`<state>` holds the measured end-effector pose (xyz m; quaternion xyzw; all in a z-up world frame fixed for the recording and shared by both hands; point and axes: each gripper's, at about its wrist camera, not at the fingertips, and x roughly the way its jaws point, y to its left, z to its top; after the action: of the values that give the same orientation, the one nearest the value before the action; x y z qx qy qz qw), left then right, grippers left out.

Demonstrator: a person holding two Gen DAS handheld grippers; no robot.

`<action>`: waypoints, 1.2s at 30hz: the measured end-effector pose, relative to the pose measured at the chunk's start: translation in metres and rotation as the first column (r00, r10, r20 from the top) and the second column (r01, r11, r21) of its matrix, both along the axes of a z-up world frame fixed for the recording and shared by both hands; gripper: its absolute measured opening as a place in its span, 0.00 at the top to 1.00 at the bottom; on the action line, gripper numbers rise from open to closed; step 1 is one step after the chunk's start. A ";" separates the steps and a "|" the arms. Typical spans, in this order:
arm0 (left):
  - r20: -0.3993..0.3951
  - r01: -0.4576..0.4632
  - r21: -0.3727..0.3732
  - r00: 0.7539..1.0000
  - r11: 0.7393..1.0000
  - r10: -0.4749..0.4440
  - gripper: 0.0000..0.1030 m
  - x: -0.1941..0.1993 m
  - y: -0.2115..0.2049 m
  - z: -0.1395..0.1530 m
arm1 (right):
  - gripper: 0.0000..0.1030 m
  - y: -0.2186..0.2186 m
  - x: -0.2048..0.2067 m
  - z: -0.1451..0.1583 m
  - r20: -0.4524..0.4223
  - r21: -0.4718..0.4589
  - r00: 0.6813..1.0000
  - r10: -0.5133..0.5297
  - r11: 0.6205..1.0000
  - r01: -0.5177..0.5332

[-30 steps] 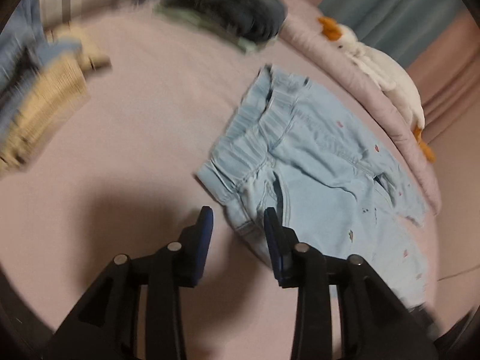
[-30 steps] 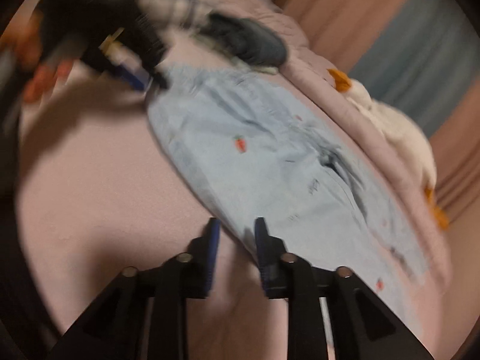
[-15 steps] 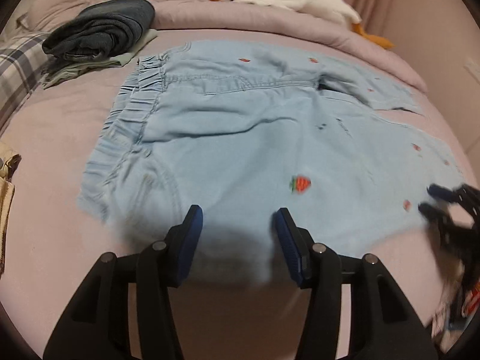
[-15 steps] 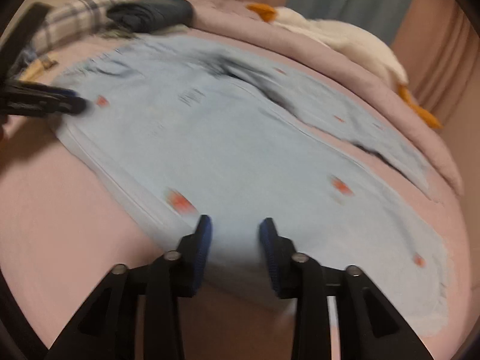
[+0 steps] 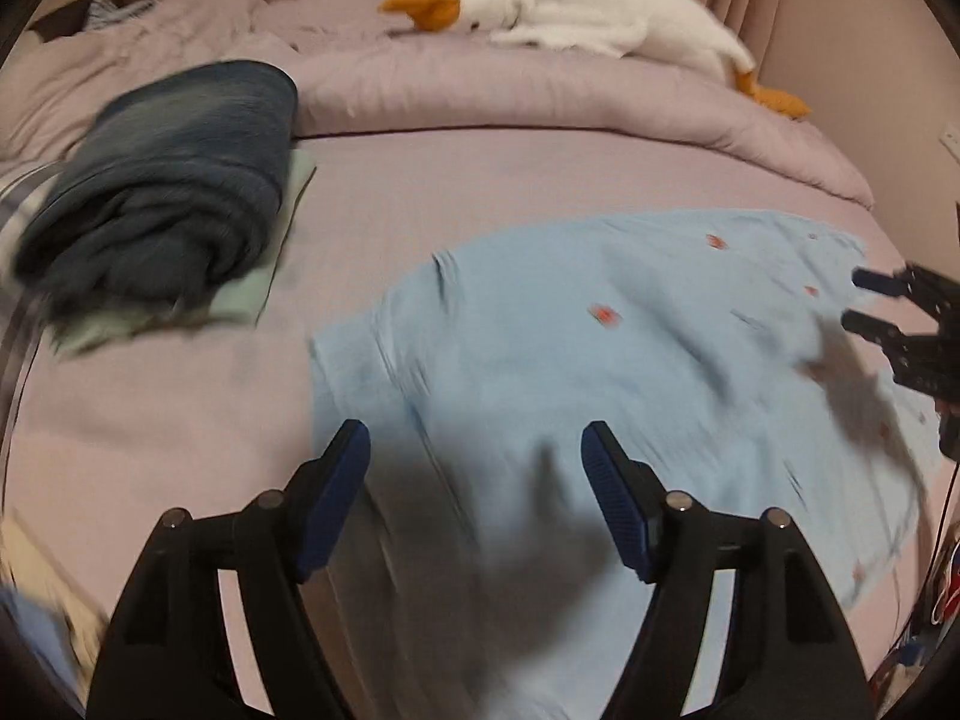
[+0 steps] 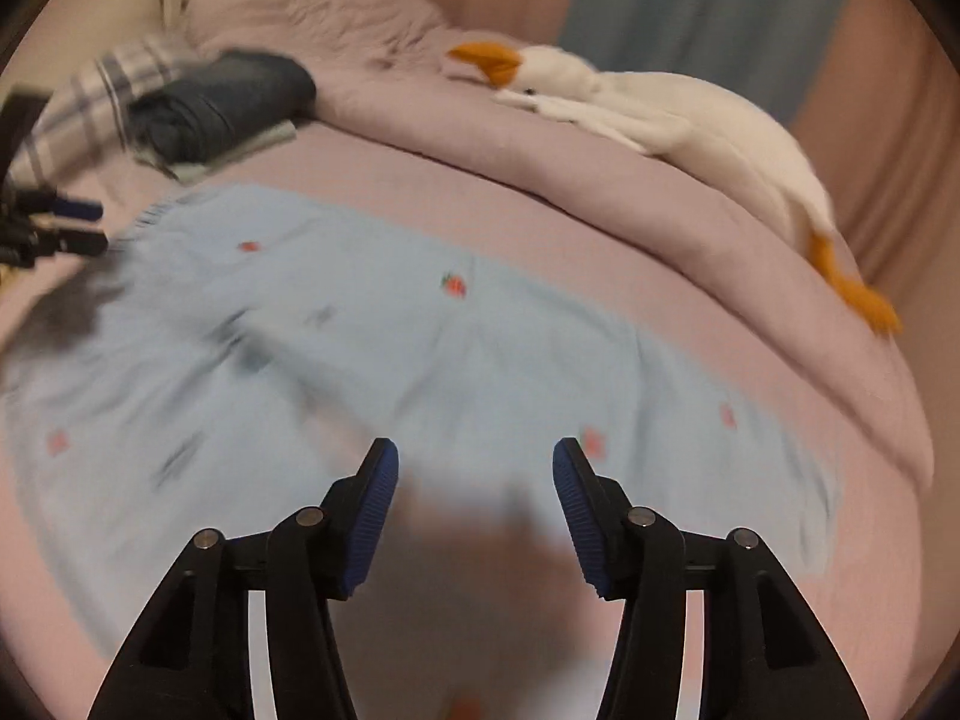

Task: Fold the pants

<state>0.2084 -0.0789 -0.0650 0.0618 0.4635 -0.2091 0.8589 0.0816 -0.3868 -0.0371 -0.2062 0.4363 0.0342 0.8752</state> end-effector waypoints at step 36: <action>-0.168 0.180 0.167 0.974 0.969 -0.152 0.40 0.094 0.003 -0.011 | 0.98 0.079 0.119 -0.057 -0.234 -0.125 0.954 0.186 0.968 -0.219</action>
<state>0.3024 -0.0761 -0.0757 0.1620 0.5388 -0.2416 0.7906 0.2006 -0.3079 -0.0939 -0.3099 0.5084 0.1136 0.7954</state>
